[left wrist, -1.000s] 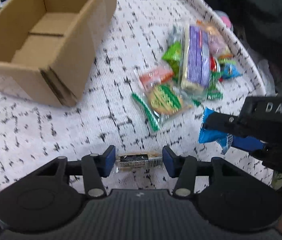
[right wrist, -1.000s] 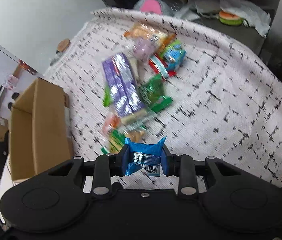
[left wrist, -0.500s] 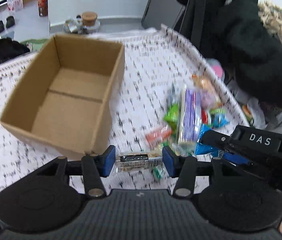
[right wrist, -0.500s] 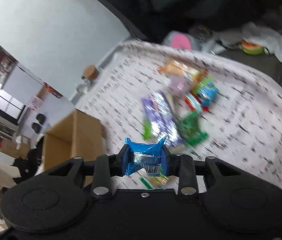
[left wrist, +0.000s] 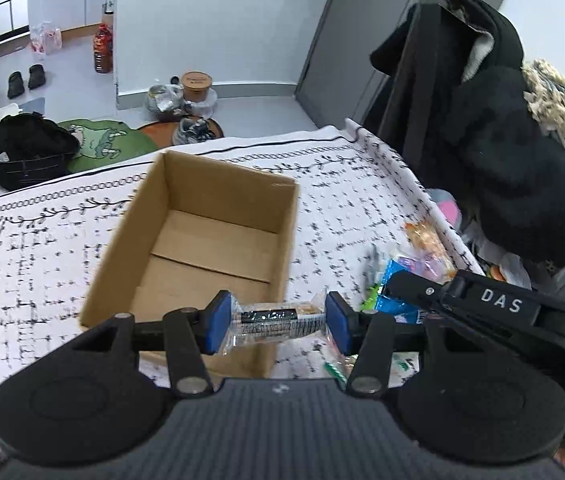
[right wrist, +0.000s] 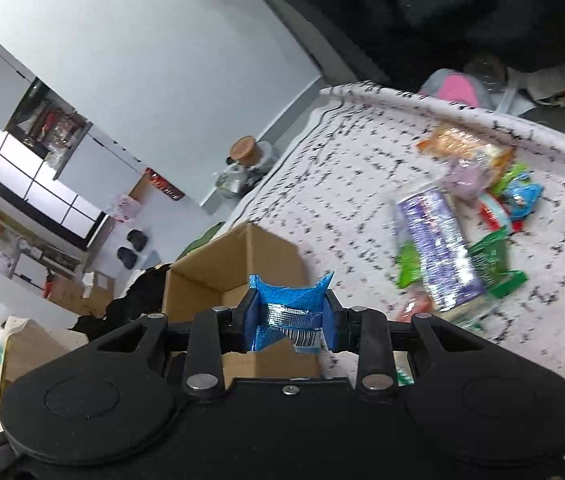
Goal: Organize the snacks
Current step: 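Carry the small bar and blue candy over the cardboard box with both tools, then open both tools to drop the bar and blue candy into the box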
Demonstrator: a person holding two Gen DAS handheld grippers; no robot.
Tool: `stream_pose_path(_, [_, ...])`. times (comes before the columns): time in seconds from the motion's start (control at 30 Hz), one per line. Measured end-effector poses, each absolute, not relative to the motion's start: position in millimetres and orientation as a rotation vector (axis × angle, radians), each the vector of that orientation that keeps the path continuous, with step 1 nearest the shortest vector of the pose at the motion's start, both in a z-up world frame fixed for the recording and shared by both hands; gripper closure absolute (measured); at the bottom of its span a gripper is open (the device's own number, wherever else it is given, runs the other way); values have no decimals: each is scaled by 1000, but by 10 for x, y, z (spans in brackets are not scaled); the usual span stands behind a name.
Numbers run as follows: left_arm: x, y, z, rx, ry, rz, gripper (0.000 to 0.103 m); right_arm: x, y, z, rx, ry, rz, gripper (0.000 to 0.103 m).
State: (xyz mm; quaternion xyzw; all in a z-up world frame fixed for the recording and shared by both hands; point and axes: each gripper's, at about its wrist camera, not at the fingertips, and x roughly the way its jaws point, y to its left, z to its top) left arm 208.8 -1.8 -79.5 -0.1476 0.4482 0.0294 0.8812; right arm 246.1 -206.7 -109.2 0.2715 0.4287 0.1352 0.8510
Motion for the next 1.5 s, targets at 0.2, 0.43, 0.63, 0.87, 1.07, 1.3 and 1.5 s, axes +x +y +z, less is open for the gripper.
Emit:
stream_pose_path(0.2, [2088, 213, -888, -327, 945, 85, 52, 2471, -1928, -1124, 578, 904, 290, 71])
stream_pose_path(0.43, [2130, 384, -1025, -348, 967, 90, 52, 2487, -1734, -1186, 569, 919, 323, 71])
stream_pose_path(0.63, [2166, 536, -1136, -370, 981, 105, 51, 2518, -1560, -1242, 577, 927, 371, 71])
stream_pose_path(0.87, [2168, 675, -1210, -367, 1005, 124, 46, 2543, -1398, -1276, 601, 932, 418, 71])
stream_pose_path(1.07, [2134, 729, -1178, -356, 1004, 155, 43, 2553, -1399, -1292, 677, 929, 496, 64])
stream_pose_path(1.3, [2113, 671, -1124, -338, 1018, 170, 36, 2496, -1529, -1216, 688, 921, 469, 37])
stream_pose_path(1.5, [2075, 590, -1029, -311, 1019, 181, 31, 2422, -1733, -1135, 637, 913, 383, 17])
